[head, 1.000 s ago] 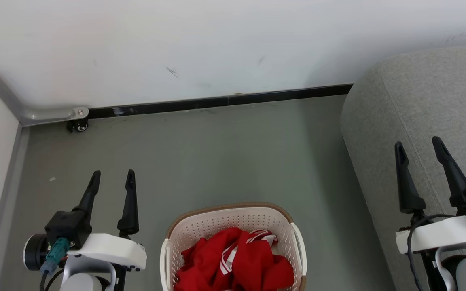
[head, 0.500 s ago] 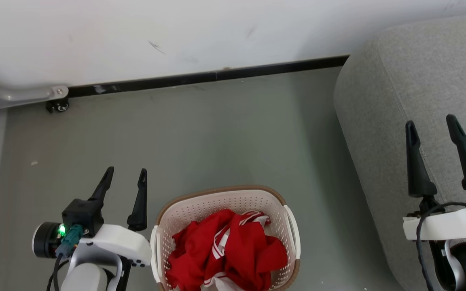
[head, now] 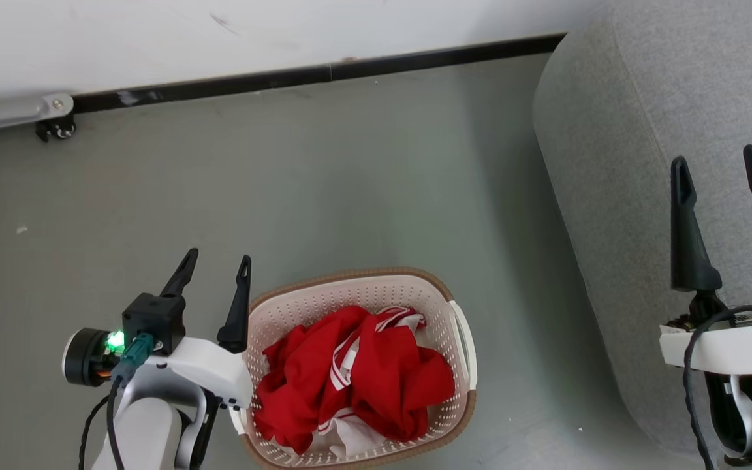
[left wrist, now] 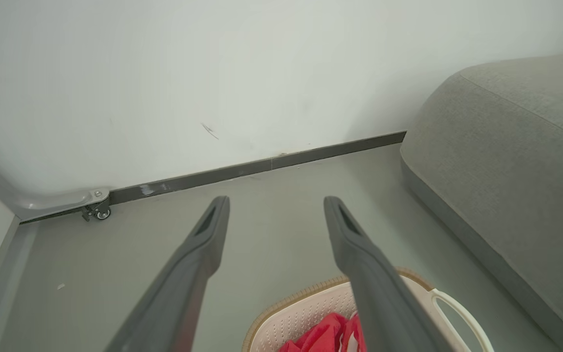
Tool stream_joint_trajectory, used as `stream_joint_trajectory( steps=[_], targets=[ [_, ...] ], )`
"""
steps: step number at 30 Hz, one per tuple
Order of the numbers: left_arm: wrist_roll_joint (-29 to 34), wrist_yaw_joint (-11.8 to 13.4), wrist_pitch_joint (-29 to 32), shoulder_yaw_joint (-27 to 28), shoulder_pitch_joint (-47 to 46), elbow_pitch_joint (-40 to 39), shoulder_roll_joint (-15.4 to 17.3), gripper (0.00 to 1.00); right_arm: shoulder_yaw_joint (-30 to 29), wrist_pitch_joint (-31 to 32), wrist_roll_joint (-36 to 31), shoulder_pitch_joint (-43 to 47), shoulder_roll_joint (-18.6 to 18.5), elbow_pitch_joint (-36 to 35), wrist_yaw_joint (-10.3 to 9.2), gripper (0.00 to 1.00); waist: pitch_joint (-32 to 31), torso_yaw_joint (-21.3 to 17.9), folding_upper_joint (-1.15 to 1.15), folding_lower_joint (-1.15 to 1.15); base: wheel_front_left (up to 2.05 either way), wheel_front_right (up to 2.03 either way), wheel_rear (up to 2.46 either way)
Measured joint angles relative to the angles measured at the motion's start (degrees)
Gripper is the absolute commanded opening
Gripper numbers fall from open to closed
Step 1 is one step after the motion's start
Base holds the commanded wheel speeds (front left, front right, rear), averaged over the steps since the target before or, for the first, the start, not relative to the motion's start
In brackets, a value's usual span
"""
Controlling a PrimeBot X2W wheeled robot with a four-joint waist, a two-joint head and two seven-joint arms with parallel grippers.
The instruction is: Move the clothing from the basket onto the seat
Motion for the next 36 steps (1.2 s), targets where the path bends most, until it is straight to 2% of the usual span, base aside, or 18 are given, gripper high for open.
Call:
stream_joint_trajectory(
  steps=[13, 18, 27, 36],
  targets=[
    [1.5, 0.0, 0.0, -1.5, -3.4, 3.7, -0.2, 1.0, 0.7, -0.1, 0.0, -1.7, 0.0, -2.1, 0.0, 1.0, 5.1, -0.4, 0.0, 0.0, 0.0, 0.0, 0.0],
    [1.7, -1.0, 0.0, -2.1, -4.7, 4.9, -0.6, 1.0, 0.6, -0.1, 0.6, -2.5, 0.0, -2.1, 0.0, 1.0, 7.1, -0.4, 0.0, 0.0, 0.0, 0.0, 0.0],
    [2.2, -1.3, -0.1, -3.0, -7.0, 7.4, -1.4, 1.0, 0.6, -0.1, 1.7, -3.3, -0.1, -2.3, 0.0, 1.0, 10.5, -0.1, 0.0, 0.0, 0.0, 0.0, 0.0],
    [4.7, -1.7, 0.0, -5.1, -9.5, 10.5, -0.7, 1.0, 0.4, -0.3, 1.7, -4.7, -0.1, -2.7, 0.0, 1.0, 13.8, 0.0, 0.0, 0.0, 0.0, 0.0, 0.0]
  ],
)
